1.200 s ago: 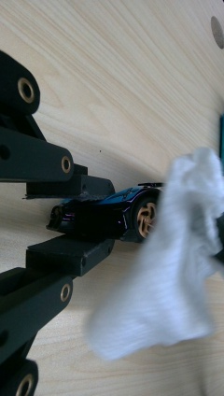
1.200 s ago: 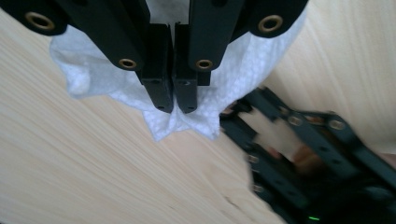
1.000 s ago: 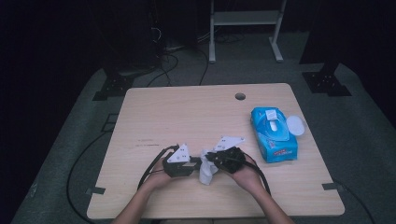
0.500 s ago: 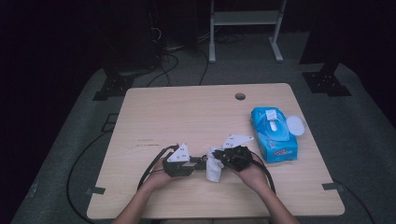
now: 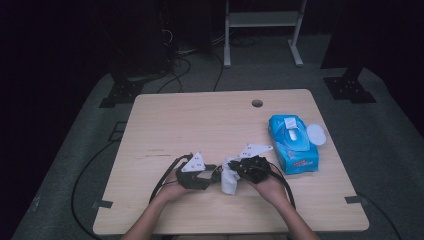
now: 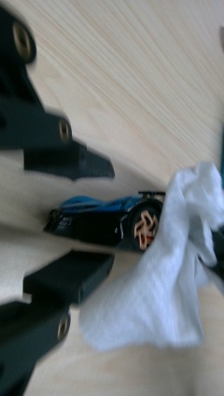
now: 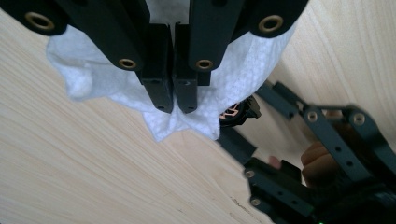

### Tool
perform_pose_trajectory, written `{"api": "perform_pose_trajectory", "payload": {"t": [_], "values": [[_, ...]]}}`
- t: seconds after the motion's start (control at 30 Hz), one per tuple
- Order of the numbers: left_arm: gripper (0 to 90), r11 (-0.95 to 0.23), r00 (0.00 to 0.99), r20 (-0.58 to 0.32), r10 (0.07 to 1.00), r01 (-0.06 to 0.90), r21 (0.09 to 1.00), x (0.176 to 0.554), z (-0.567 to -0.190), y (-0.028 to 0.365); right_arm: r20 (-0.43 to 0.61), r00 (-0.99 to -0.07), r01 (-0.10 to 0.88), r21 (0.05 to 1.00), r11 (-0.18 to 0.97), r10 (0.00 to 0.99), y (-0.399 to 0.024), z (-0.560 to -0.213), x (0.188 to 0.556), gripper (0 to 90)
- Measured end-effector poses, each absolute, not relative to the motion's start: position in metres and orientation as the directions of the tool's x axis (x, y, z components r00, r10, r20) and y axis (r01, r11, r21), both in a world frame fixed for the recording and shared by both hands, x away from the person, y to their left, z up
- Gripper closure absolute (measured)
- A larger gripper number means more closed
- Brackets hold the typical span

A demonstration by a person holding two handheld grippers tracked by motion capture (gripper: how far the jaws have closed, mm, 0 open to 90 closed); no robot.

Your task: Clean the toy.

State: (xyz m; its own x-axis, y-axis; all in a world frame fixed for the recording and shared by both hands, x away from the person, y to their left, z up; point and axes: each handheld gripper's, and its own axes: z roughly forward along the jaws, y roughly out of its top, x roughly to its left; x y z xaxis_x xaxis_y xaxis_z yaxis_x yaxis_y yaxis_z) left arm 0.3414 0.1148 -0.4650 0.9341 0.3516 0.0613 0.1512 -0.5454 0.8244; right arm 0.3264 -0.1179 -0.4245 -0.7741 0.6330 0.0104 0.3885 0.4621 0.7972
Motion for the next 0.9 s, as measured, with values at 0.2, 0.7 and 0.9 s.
{"api": "perform_pose_trajectory", "payload": {"t": [0.2,0.7,0.9], "values": [[56.3,-0.562,0.946,0.086,0.313,0.112,0.819,0.341,-0.466,0.110,-0.017,-0.789,0.362,0.795,0.487,0.614,-0.105,-0.423,0.321,87.2],[64.7,-0.571,0.948,0.111,0.299,0.084,0.817,0.339,-0.466,0.112,-0.021,-0.774,0.363,0.804,0.471,0.633,-0.115,-0.423,0.320,87.2],[64.6,-0.570,0.947,0.109,0.303,0.088,0.817,0.339,-0.466,0.115,-0.033,-0.807,0.329,0.803,0.496,0.589,-0.093,-0.423,0.318,87.2]]}}
